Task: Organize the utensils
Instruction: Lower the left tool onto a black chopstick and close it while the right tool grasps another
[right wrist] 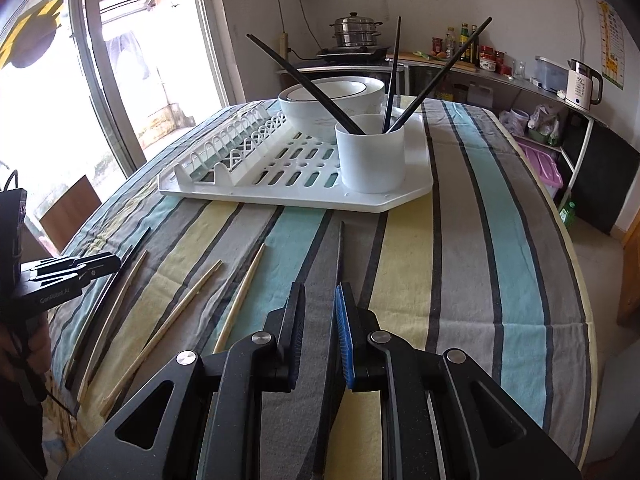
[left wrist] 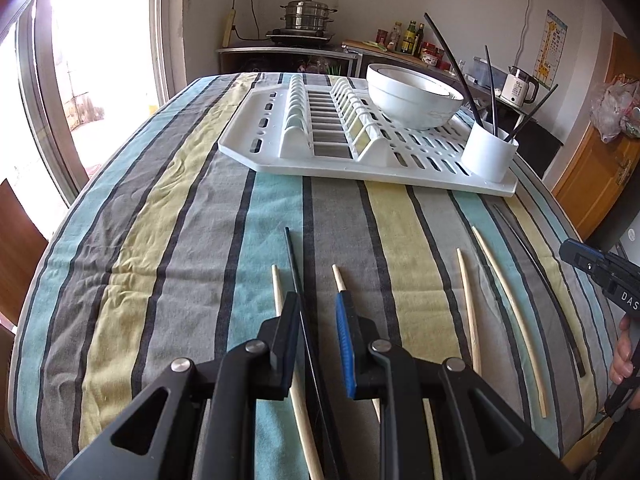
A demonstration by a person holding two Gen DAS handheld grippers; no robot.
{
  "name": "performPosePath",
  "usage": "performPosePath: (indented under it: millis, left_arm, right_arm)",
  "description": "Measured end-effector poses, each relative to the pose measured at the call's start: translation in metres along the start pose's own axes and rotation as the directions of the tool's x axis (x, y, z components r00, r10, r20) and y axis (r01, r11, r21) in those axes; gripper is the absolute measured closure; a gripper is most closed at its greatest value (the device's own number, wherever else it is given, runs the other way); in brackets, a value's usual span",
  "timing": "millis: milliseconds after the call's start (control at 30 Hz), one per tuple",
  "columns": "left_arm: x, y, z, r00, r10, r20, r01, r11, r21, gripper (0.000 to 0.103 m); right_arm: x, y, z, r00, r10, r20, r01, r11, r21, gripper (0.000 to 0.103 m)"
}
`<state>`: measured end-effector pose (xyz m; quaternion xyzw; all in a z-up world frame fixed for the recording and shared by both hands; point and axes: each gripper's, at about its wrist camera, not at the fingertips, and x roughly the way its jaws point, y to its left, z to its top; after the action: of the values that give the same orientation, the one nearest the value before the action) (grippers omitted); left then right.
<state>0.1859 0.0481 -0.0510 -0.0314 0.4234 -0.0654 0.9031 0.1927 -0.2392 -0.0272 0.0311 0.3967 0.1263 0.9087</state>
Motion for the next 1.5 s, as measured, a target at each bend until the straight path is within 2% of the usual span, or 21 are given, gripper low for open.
performPosePath:
  millis: [233,733,1000,1200,1300,1500]
  left_arm:
    - [0.009,0.001,0.003,1.000,0.014,-0.026,-0.014,1.000,-0.001,0.083]
    - [0.021,-0.003,0.009,0.997,0.042,-0.060,-0.041,0.999,0.011,0.083]
    - [0.023,-0.012,0.009,0.994,0.097,-0.058,-0.094,0.994,0.055,0.084]
    - [0.024,-0.014,0.010,0.993,0.097,-0.066,-0.092,0.993,0.069,0.094]
    - [0.025,-0.014,0.011,0.993,0.095,-0.067,-0.090,0.993,0.074,0.096]
    - [0.024,-0.013,0.011,0.994,0.091,-0.067,-0.085,0.993,0.076,0.096]
  right_arm:
    - [0.025,-0.001,0.002,0.998,-0.019,-0.062,0.018,1.000,-0.017,0.087]
    - [0.041,-0.005,0.009,0.993,-0.050,-0.107,0.047,0.998,-0.034,0.087]
    - [0.045,-0.001,0.012,0.988,-0.076,-0.131,0.068,0.996,-0.062,0.091]
    - [0.049,0.003,0.019,0.978,-0.088,-0.191,0.068,0.992,-0.108,0.092]
    - [0.054,0.003,0.026,0.970,-0.086,-0.229,0.063,0.992,-0.108,0.091]
    - [0.060,0.004,0.030,0.970,-0.080,-0.230,0.054,0.992,-0.115,0.091]
